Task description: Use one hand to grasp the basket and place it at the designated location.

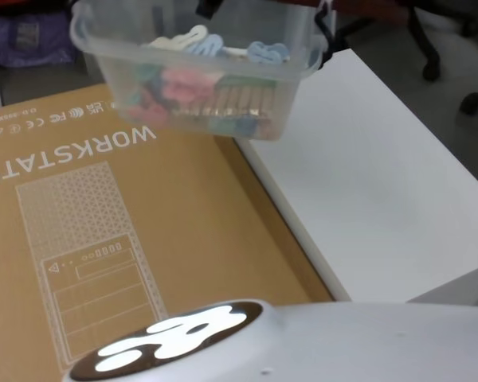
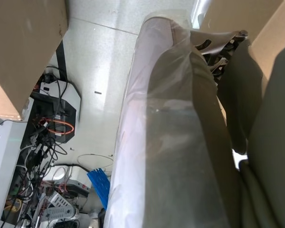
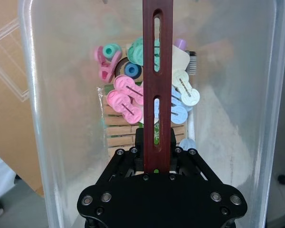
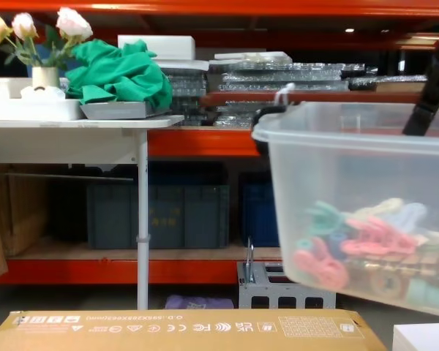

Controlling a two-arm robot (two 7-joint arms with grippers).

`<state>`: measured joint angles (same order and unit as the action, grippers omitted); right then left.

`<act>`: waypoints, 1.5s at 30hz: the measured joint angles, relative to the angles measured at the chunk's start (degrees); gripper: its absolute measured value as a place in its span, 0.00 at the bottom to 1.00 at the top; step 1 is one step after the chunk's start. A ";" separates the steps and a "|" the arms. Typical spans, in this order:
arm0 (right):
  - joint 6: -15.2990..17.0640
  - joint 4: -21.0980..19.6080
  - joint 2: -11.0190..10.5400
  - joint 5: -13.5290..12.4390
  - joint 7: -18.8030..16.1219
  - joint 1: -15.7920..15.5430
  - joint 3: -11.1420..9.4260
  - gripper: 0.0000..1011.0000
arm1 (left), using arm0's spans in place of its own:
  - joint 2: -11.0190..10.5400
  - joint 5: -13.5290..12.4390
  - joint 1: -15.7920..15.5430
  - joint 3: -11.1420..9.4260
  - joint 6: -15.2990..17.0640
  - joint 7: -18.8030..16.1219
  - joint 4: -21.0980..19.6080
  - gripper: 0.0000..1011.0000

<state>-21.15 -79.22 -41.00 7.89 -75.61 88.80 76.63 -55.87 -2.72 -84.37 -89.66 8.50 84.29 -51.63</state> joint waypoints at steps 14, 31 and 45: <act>7.30 -4.00 -7.05 1.12 1.57 -2.68 -2.62 0.22 | 0.00 0.01 0.00 0.00 0.00 0.00 -0.02 0.00; 13.32 -5.05 -14.87 1.72 4.48 -7.57 -4.76 0.22 | 0.00 0.01 0.00 0.00 0.00 0.00 0.00 0.00; 16.02 -3.00 -18.52 0.76 7.13 -12.24 -5.95 0.22 | 0.00 0.01 0.00 0.00 0.00 0.00 -0.03 0.00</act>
<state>-5.14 -82.22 -59.52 8.64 -68.48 76.55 70.68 -55.87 -2.71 -84.37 -89.66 8.49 84.29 -51.66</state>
